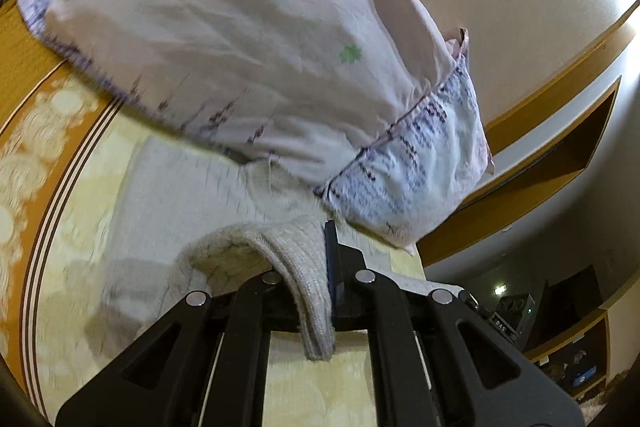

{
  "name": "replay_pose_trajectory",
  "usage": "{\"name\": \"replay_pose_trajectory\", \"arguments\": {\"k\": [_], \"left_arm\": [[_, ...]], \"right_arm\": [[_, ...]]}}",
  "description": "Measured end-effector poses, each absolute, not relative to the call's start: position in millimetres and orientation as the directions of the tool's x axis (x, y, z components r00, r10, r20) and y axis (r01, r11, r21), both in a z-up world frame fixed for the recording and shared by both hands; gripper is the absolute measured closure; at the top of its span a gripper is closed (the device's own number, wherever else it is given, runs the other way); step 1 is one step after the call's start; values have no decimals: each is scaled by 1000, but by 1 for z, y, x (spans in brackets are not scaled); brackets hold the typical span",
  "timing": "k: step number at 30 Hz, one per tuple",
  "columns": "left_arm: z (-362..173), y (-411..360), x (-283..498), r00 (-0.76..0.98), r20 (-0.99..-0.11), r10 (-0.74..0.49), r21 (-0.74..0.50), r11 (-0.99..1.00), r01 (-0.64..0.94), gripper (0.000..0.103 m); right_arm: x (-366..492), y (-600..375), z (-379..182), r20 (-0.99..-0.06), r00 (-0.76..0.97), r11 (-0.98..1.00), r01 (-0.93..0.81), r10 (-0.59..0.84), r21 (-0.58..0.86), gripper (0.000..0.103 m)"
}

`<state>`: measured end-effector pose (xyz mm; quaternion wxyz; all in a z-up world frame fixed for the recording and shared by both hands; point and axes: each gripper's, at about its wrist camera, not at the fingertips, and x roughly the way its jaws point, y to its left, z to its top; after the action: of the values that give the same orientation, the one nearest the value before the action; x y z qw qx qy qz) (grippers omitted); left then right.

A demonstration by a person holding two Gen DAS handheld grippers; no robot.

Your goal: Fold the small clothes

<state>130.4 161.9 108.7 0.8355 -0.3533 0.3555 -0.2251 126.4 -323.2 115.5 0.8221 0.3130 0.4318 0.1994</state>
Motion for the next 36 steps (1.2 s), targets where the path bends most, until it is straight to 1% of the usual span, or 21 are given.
{"name": "replay_pose_trajectory", "arguments": {"k": [3,7,11,14,17,19,20,21,22,23,24,26,28,30,31,33,36], "left_arm": [[102,160,152,649,-435,-625,-756,645,114,98],[75,157,183,635,-485,-602,-751,658,49,98],[34,159,207,601,-523,-604,-785,617,-63,98],[17,156,217,594,-527,-607,-796,597,-97,98],[11,153,226,588,-532,-609,-796,597,-102,98],[6,152,235,572,-540,-618,-798,591,-116,97],[4,152,239,565,-548,-617,-797,590,-129,96],[2,151,242,556,-553,-621,-798,586,-138,93],[0,151,245,548,-558,-623,-798,583,-150,89],[0,151,246,549,-559,-621,-798,582,-154,78],[3,153,245,562,-559,-610,-795,586,-154,57],[15,160,240,610,-553,-567,-779,611,-140,32],[27,165,231,640,-542,-545,-767,632,-112,31],[36,170,221,648,-560,-515,-734,671,-101,32],[40,171,214,643,-587,-492,-701,706,-99,32],[42,170,201,625,-631,-459,-643,761,-91,38],[39,167,179,590,-684,-429,-575,815,-74,43]], "right_arm": [[143,-324,101,-583,557,710,-16,591,704,96],[165,-329,74,-604,545,692,59,581,719,96],[189,-329,31,-669,481,687,173,567,706,96],[204,-326,7,-712,436,698,229,550,679,96],[216,-328,-10,-739,404,690,291,539,663,91],[224,-330,-19,-742,393,672,326,543,665,79],[227,-330,-19,-742,399,670,332,538,664,69],[228,-332,-17,-739,409,667,332,535,667,61],[229,-333,-16,-736,417,666,329,533,669,57],[231,-334,-11,-735,430,671,323,524,667,53],[232,-335,-7,-735,438,676,316,518,665,52],[230,-339,6,-740,453,702,292,497,650,52],[224,-343,18,-753,461,736,266,470,623,52],[213,-345,27,-776,449,776,242,442,582,53],[209,-347,28,-785,441,788,235,436,570,54],[193,-349,30,-810,407,818,215,421,533,55],[169,-345,29,-848,356,860,186,393,476,58]]}}
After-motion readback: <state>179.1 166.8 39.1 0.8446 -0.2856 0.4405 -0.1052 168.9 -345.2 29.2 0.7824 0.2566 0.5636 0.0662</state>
